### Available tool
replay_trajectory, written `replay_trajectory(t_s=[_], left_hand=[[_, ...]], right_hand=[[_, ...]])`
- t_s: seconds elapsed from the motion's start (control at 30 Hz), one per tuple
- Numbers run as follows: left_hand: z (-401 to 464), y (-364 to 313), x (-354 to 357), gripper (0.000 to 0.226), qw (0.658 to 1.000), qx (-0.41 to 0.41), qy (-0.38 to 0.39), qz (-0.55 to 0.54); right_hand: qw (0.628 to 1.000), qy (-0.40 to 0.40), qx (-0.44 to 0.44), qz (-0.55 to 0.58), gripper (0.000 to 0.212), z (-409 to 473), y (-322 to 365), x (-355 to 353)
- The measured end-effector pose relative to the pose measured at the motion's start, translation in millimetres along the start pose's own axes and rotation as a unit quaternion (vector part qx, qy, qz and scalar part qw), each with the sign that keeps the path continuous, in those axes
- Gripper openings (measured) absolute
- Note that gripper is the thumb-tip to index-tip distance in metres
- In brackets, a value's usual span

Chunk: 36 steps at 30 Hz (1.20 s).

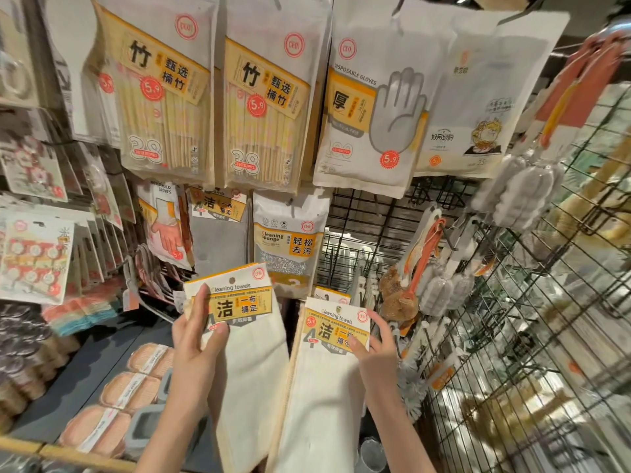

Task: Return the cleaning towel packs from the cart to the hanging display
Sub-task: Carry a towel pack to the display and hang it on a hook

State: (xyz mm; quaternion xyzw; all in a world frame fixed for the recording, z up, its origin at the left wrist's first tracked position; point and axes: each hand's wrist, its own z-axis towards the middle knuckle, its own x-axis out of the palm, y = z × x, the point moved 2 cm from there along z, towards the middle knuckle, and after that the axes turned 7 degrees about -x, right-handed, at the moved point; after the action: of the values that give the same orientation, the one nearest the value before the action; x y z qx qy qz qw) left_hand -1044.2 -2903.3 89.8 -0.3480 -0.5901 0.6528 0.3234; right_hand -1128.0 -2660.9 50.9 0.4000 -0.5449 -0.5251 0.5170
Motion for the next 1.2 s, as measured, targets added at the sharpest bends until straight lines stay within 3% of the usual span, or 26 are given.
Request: replay_trajectory(t_s=[0.4,0.77,0.97,1.2], left_hand=[[17,12,-27,0.065,0.998,0.010,-0.031,0.050],[30,36,-34,0.073,0.997,-0.032,-0.069,0.016],[28,26,-28,0.068,0.998,-0.035,-0.040,0.041],[29,24,-21,0.064,0.998,-0.050,-0.038,0.029]], right_hand=[[0.999,-0.003,0.036,-0.008,0.054,42,-60,10],[0.993,-0.008,0.041,-0.108,0.060,71,-94,16],[0.984,-0.018,0.009,-0.179,0.061,85,-96,23],[0.986,-0.048,0.001,-0.161,0.060,104,-102,30]])
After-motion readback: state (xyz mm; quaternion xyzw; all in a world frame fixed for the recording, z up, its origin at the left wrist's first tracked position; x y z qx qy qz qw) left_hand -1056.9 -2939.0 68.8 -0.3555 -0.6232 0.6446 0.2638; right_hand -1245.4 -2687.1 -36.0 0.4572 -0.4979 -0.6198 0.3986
